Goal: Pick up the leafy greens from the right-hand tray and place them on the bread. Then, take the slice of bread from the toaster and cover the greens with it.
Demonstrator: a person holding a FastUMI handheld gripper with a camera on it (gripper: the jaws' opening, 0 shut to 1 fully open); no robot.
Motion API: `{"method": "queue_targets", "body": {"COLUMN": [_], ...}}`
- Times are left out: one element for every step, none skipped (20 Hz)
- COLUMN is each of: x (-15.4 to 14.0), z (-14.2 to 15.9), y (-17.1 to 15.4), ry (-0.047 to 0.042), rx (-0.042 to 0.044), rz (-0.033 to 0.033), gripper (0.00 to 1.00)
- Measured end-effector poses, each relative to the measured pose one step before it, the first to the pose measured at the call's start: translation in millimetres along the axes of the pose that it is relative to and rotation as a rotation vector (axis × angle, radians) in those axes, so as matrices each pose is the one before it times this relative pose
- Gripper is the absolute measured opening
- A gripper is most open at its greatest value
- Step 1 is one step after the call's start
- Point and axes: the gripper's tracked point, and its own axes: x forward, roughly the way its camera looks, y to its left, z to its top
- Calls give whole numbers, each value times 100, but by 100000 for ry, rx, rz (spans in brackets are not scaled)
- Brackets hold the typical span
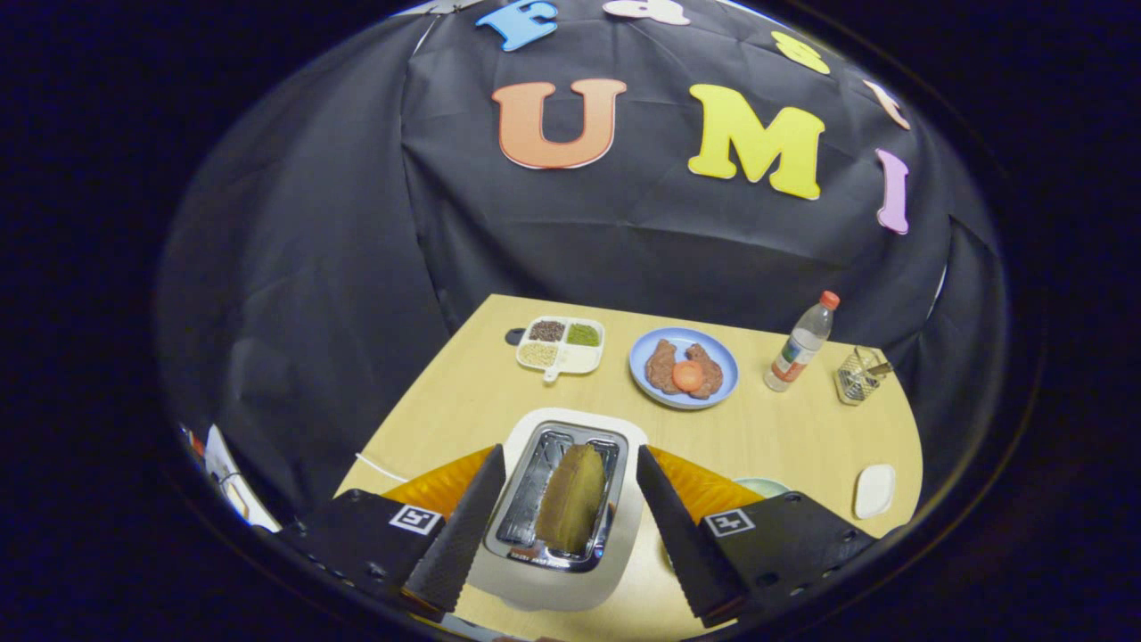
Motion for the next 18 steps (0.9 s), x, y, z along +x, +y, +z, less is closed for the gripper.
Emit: {"method": "queue_targets", "body": {"x": [619, 557, 420, 396, 209, 152, 183, 61, 50, 116, -66, 8, -159, -35, -275, -366, -416, -408], "z": [-304, -426, -370, -422, -489, -369, -312, -311, -147, -102, -281, -186, -50, 9, 112, -160, 115, 156], "y": [-333, -268, -47, 55, 38, 150, -279, -329, -233, -127, -303, -273, 14, 123, 91, 141, 115, 521], "ry": [1428, 1853, 2548, 2337, 2815, 1856, 1623, 981, 685, 434, 1111, 758, 7, 79, -897, -92, -860, -1321], "rx": [57, 1092, 1291, 926, 1395, 714, 724, 615, 748, 813, 548, 548, 151, 561, -343, -664, -951, -1304], "rz": [-3372, -3062, -2099, -1611, -903, 561, -618, -645, -117, 1176, -397, 961, 1132, 1455, 2844, 1157, 2250, 2885], "gripper": [89, 87, 85, 83, 76, 70, 63, 57, 51, 46, 40, 35, 31, 26, 21, 18, 14, 14]}}
